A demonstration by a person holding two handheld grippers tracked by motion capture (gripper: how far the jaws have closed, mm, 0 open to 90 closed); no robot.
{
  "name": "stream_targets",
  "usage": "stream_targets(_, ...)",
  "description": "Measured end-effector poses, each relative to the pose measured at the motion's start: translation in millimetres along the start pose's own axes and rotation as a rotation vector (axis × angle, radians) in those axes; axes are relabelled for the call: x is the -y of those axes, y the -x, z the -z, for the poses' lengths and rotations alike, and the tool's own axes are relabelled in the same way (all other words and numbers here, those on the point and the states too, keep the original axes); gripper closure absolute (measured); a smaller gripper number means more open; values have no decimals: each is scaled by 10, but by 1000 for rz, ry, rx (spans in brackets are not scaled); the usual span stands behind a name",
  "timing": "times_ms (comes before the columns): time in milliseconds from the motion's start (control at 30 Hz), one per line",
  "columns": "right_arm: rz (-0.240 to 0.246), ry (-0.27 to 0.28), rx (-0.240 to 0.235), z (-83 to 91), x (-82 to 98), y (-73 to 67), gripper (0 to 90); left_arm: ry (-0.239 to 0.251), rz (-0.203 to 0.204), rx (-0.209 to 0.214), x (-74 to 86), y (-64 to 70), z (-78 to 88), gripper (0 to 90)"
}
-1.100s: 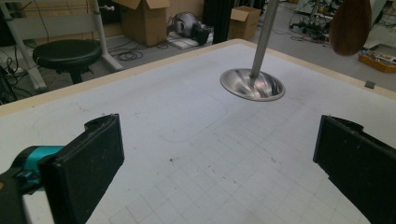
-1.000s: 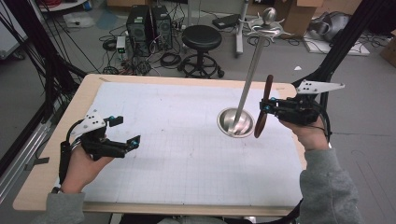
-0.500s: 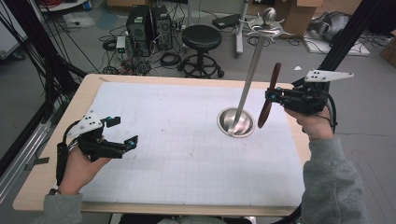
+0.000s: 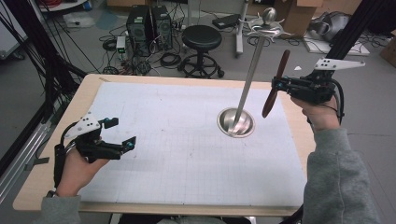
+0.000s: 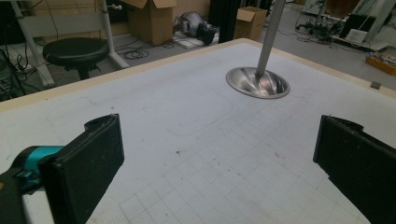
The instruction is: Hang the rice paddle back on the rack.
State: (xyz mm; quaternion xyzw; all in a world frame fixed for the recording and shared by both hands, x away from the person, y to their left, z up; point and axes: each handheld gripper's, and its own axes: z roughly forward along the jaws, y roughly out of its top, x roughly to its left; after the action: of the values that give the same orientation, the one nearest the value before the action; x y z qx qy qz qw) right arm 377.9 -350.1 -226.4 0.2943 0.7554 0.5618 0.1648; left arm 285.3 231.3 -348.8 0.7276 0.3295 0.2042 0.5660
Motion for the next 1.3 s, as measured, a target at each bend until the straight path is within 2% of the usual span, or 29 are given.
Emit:
stream_targets(167,7,6,14,23,-60,35,771,1,-1,-4,7,-1,13,23)
stream_targets(467,5,49,37,71,-148,105,771,5,5,-12,15,-1,61,23)
stream_targets(567,2,65,71,90,-180,125,771,5,5,-15,17,-9,76,23)
stream_targets(667,7,67,82,85,-215,152,771,8,6,-17,20,-12,84,23)
stream_targets(733,6,61,85,75,-234,159,771,6,5,-17,21,-13,88,23)
stream_targets(967,-26,95,85,74,-236,230,771,6,9,-22,32,-25,113,23)
stream_targets(1300,-53,123,59,64,-235,270,771,4,4,-20,27,-2,113,23)
